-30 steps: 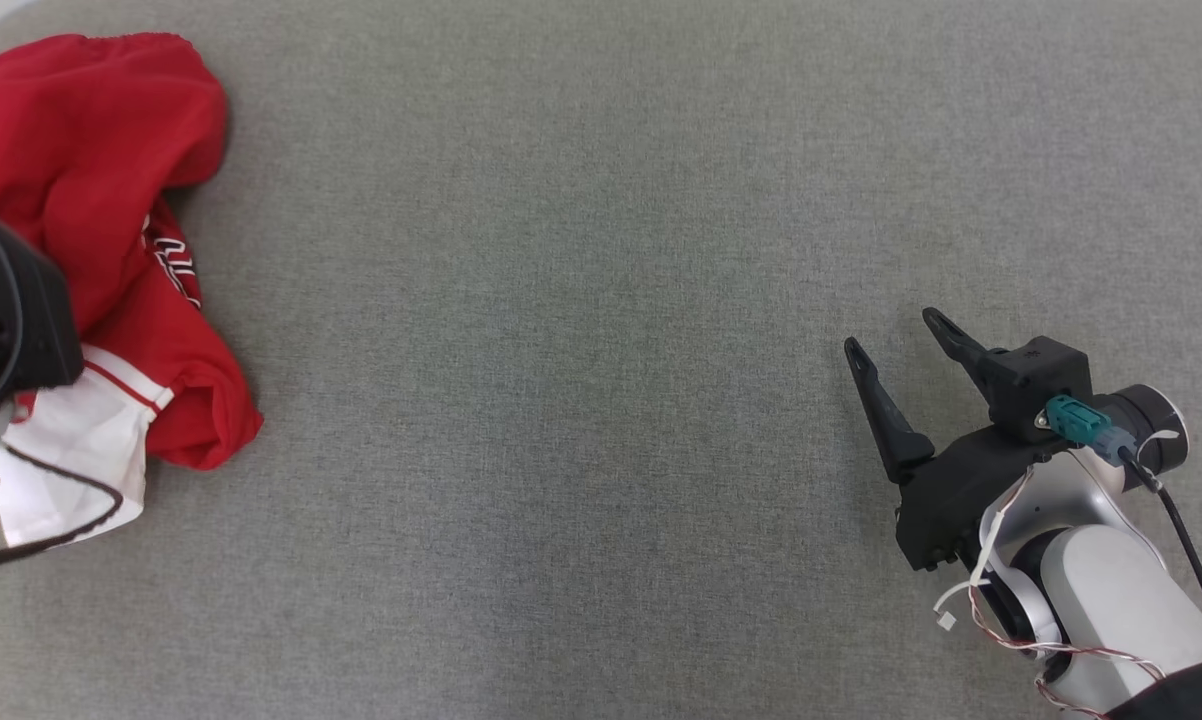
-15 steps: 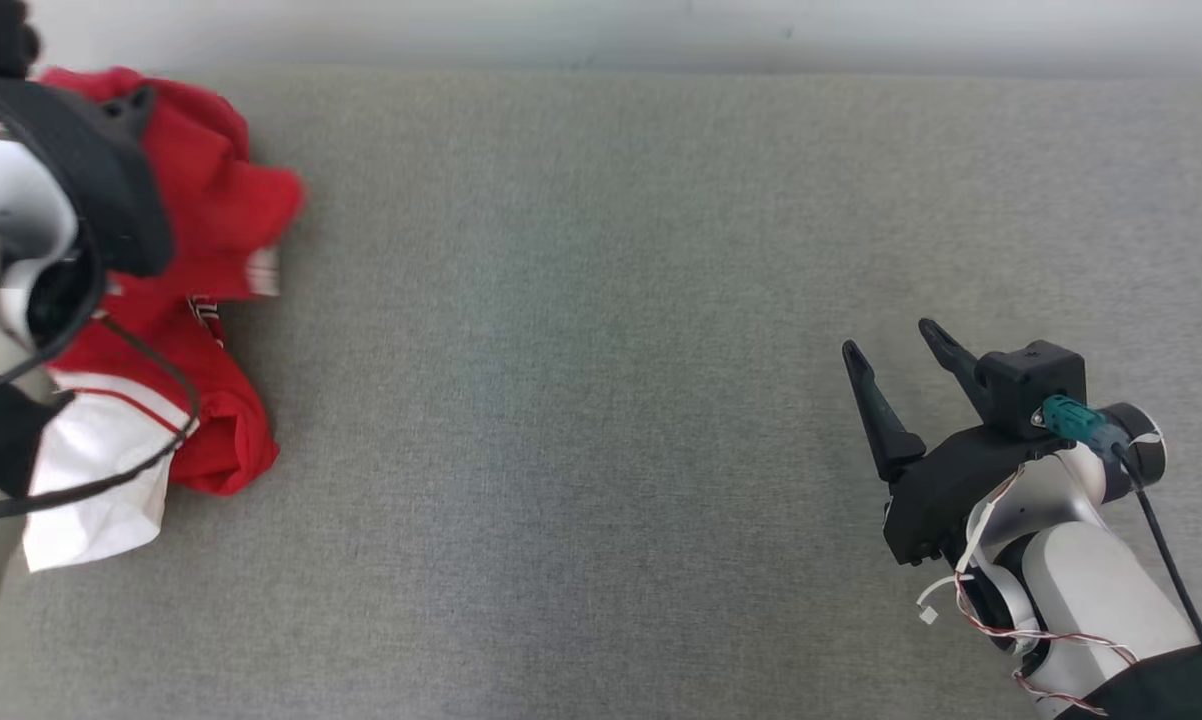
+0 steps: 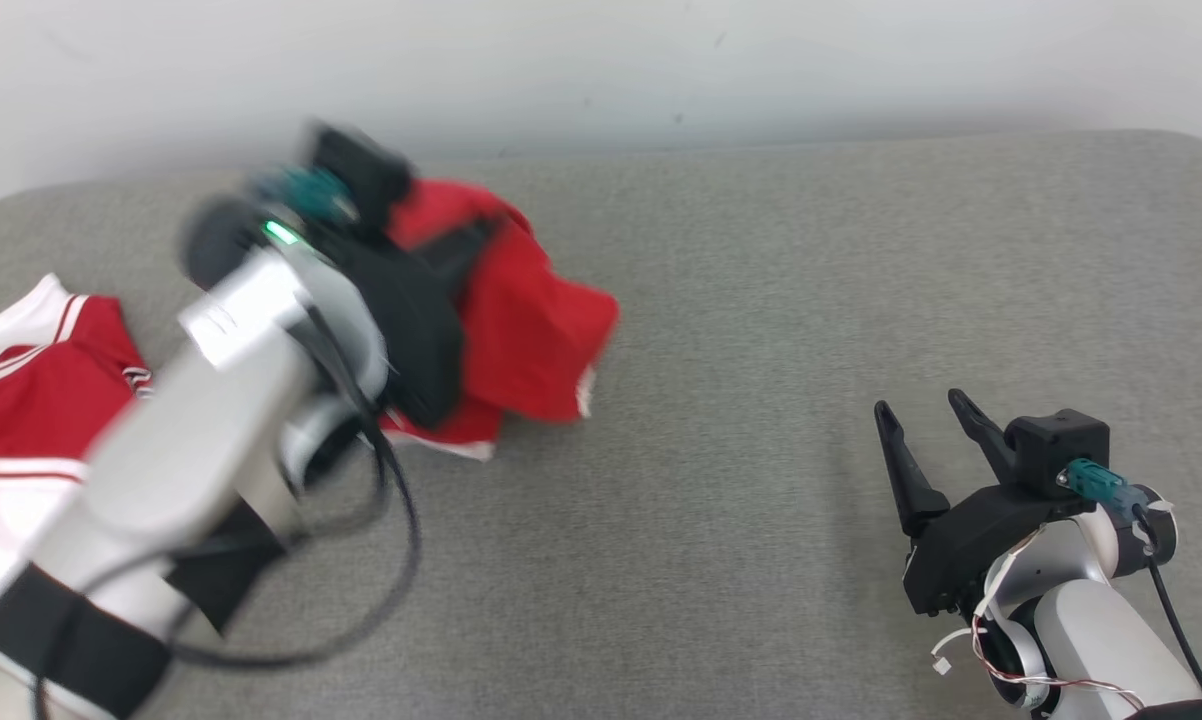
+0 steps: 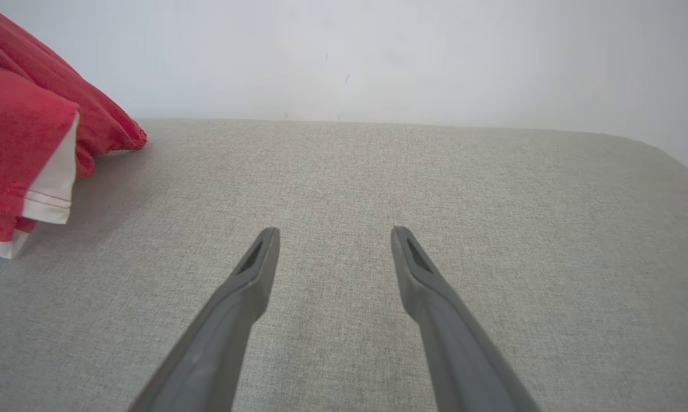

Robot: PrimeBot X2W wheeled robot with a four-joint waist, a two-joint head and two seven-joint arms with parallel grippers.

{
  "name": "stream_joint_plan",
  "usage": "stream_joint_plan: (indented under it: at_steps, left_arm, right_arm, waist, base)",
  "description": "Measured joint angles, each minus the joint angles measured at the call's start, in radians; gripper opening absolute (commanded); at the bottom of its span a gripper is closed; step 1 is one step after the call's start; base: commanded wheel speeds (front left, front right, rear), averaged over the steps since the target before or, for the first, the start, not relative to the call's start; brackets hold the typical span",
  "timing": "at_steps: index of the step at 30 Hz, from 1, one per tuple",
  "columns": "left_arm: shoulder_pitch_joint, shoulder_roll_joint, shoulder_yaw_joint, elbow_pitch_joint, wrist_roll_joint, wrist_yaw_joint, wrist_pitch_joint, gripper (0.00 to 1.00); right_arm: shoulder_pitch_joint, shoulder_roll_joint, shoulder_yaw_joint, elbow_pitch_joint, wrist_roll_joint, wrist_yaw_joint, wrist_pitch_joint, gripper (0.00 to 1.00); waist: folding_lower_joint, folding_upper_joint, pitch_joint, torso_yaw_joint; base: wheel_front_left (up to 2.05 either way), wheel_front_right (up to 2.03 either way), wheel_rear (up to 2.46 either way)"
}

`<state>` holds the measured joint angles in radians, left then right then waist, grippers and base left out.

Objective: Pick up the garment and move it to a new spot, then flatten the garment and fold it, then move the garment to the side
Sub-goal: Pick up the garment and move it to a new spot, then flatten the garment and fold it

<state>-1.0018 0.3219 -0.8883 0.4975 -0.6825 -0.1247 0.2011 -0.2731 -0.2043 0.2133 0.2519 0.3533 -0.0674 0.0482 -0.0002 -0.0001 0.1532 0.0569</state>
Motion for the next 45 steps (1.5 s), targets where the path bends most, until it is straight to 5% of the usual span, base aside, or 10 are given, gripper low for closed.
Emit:
stream_joint_plan:
  at_steps: [12,17,18,19,20,26,38,45]
  left_arm:
    - [0.220,-0.063,-0.305,-0.334,-0.110,0.000,-0.035,0.00]
    - [0.350,-0.082,-0.317,-0.300,-0.167,0.000,-0.037,0.00]
    - [0.373,-0.096,-0.311,-0.278,-0.179,0.002,-0.051,0.18]
    - [0.391,-0.106,-0.308,-0.261,-0.187,0.006,-0.061,0.77]
    - [0.405,-0.114,-0.307,-0.249,-0.193,0.011,-0.063,1.00]
    - [0.418,-0.137,-0.260,-0.238,-0.217,0.025,-0.106,1.00]
    - [0.432,-0.002,-0.154,-0.222,-0.209,0.135,-0.180,1.00]
    - [0.507,0.019,-0.170,-0.192,-0.227,0.147,-0.165,1.00]
  right_arm:
    - [0.067,-0.014,-0.052,0.004,0.019,-0.013,-0.041,1.00]
    - [0.081,-0.001,-0.039,-0.010,0.021,-0.013,-0.049,1.00]
    - [0.080,0.000,-0.038,-0.013,0.021,-0.013,-0.049,1.00]
    - [0.079,0.000,-0.033,-0.014,0.021,-0.013,-0.049,1.00]
    - [0.077,0.002,-0.029,-0.013,0.021,-0.013,-0.049,1.00]
    - [0.074,0.003,-0.026,0.003,0.021,-0.012,-0.049,1.00]
    - [0.080,0.016,-0.018,0.012,0.027,-0.007,-0.058,1.00]
    - [0.080,0.015,-0.020,0.013,0.034,-0.007,-0.060,1.00]
  waist:
    - [0.0000,0.0001,-0.056,-0.024]
    - [0.0000,0.0000,-0.061,0.001]
    - [0.0001,0.0000,-0.061,0.004]
    - [0.0001,0.0001,-0.059,0.007]
    - [0.0001,0.0000,-0.058,0.009]
    - [0.0002,0.0001,-0.065,0.021]
    - [0.0002,0.0000,-0.094,0.029]
    - [0.0002,0.0000,-0.095,0.026]
  base:
    - [0.00,0.00,0.00]
    - [0.00,0.00,0.00]
    - [0.00,0.00,0.00]
    - [0.00,0.00,0.00]
    - [0.00,0.00,0.00]
    - [0.00,0.00,0.00]
    - [0.00,0.00,0.00]
    - [0.00,0.00,0.00]
